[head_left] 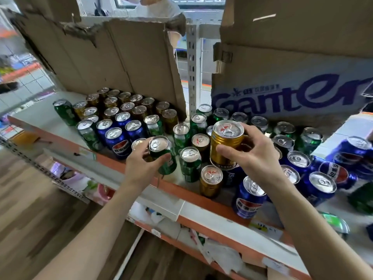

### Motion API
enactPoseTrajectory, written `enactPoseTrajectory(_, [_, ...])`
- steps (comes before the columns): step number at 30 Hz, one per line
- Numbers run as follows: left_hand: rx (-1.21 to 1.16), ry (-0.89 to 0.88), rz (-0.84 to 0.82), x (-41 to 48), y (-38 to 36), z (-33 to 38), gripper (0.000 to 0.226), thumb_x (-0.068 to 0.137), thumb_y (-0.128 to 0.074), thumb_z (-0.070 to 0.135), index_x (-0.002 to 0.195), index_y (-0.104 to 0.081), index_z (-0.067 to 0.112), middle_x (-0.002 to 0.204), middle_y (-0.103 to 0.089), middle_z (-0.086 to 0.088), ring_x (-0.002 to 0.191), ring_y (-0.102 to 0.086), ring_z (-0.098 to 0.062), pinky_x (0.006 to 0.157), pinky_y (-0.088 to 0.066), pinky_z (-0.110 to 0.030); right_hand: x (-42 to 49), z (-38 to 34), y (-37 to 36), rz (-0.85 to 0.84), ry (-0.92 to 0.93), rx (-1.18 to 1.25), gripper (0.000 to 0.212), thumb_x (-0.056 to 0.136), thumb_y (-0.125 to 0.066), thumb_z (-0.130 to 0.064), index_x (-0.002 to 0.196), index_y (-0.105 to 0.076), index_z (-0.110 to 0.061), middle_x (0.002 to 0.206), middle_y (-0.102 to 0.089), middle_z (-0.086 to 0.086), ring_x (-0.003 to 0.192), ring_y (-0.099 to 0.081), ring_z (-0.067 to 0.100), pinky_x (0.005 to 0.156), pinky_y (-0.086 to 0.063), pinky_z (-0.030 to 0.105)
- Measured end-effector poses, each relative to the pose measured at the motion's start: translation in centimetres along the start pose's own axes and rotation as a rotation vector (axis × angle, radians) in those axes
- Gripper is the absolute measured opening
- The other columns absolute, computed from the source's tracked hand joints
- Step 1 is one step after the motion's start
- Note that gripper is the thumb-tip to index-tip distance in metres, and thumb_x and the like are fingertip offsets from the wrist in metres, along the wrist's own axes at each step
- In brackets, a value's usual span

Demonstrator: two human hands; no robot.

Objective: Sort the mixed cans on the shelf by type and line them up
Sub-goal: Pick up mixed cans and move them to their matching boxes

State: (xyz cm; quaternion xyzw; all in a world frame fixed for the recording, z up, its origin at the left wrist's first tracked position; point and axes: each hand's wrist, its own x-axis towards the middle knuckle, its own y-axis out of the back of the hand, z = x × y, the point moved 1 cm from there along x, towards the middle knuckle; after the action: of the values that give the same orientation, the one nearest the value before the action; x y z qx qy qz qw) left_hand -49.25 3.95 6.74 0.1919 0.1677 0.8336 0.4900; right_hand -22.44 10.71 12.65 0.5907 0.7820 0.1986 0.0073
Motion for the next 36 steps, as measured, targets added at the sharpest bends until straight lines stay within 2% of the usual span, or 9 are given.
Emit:
enactPoseTrajectory(4, [0.018,0.011,-0.077,1.9,-1.0,-1.5,0.066,0.073,-0.083,0.042,0.131,-0.059,0.020,0.114,-0.065,0.008,0.104,-0.061,-0.005,0.095,-0.051,-0.030,0.6,0.4,-0.8,0.011,-0.024,-0.038,0.067,0.068,-0.086,-0.036,0.128,-0.059,-0.021,0.118,-0.064,-0.004,0.104,-0.063,0.005,0.089,-0.051,0.022])
enactPoseTrajectory(10, [0.070,-0.013,-0.273,4.7,-2.7,-4.2,0.078,0.075,-0.085,0.033,0.143,-0.050,0.015,0.137,-0.059,-0.003,0.126,-0.054,-0.019,0.110,-0.043,-0.045,1.1,0.5,-2.6,0.106,-0.076,-0.075,0.067,0.069,-0.086,-0.040,0.127,-0.059,-0.022,0.118,-0.065,-0.004,0.107,-0.063,0.010,0.096,-0.052,0.036])
enactPoseTrajectory(15, [0.054,-0.095,-0.420,6.8,-2.8,-4.7,0.081,0.078,-0.083,0.026,0.147,-0.043,0.011,0.139,-0.048,0.007,0.129,-0.044,-0.009,0.108,-0.034,-0.024,1.0,-0.5,-5.2,0.232,-0.098,-0.138,0.065,0.068,-0.087,-0.040,0.126,-0.061,-0.023,0.117,-0.066,-0.004,0.107,-0.063,0.010,0.097,-0.052,0.038])
enactPoseTrajectory(20, [0.085,-0.194,-0.554,7.7,-1.5,-5.3,0.082,0.084,-0.077,0.035,0.151,-0.036,0.011,0.151,-0.045,-0.006,0.136,-0.041,-0.013,0.115,-0.031,-0.028,0.7,-1.8,-9.0,0.322,-0.122,-0.166,0.057,0.069,-0.087,-0.035,0.120,-0.062,-0.026,0.116,-0.066,-0.002,0.106,-0.063,0.011,0.096,-0.052,0.036])
enactPoseTrajectory(23, [0.135,-0.298,-0.532,8.2,0.8,-5.1,0.077,0.090,-0.070,0.037,0.151,-0.034,0.009,0.152,-0.043,-0.009,0.139,-0.040,-0.020,0.117,-0.033,-0.039,0.8,-2.8,-11.5,0.371,-0.121,-0.141,0.060,0.070,-0.087,-0.031,0.123,-0.063,-0.019,0.116,-0.067,-0.002,0.107,-0.064,0.013,0.094,-0.052,0.031])
enactPoseTrajectory(25, [0.110,-0.362,-0.505,8.6,3.0,-4.9,0.069,0.091,-0.068,0.036,0.148,-0.039,0.012,0.150,-0.044,-0.007,0.137,-0.043,-0.020,0.111,-0.042,-0.044,1.3,-3.4,-13.1,0.392,-0.124,-0.116,0.060,0.070,-0.087,-0.030,0.124,-0.063,-0.019,0.116,-0.068,-0.001,0.107,-0.065,0.013,0.094,-0.052,0.030])
enactPoseTrajectory(28, [0.104,-0.462,-0.438,9.3,6.9,-4.6,0.054,0.091,-0.067,0.029,0.140,-0.049,0.015,0.140,-0.052,-0.002,0.125,-0.053,-0.016,0.100,-0.051,-0.042,2.3,-4.5,-15.8,0.378,-0.104,-0.098,0.063,0.068,-0.087,-0.035,0.124,-0.063,-0.021,0.117,-0.068,-0.003,0.108,-0.064,0.012,0.097,-0.052,0.033])
enactPoseTrajectory(32, [0.175,-0.516,-0.321,10.8,11.6,-4.3,0.045,0.092,-0.065,0.030,0.136,-0.054,0.022,0.134,-0.056,0.008,0.119,-0.054,-0.011,0.099,-0.050,-0.038,4.5,-5.9,-19.2,0.334,-0.068,-0.084,0.060,0.069,-0.087,-0.033,0.123,-0.063,-0.022,0.115,-0.069,-0.004,0.107,-0.065,0.011,0.096,-0.053,0.034])
enactPoseTrajectory(36, [0.277,-0.513,-0.216,13.3,16.0,-5.2,0.045,0.091,-0.060,0.036,0.132,-0.057,0.018,0.131,-0.058,0.005,0.116,-0.057,-0.016,0.095,-0.051,-0.042,7.8,-6.7,-22.6,0.260,-0.049,-0.075,0.075,0.060,-0.088,-0.053,0.124,-0.063,-0.021,0.115,-0.069,-0.004,0.107,-0.065,0.011,0.095,-0.054,0.036])
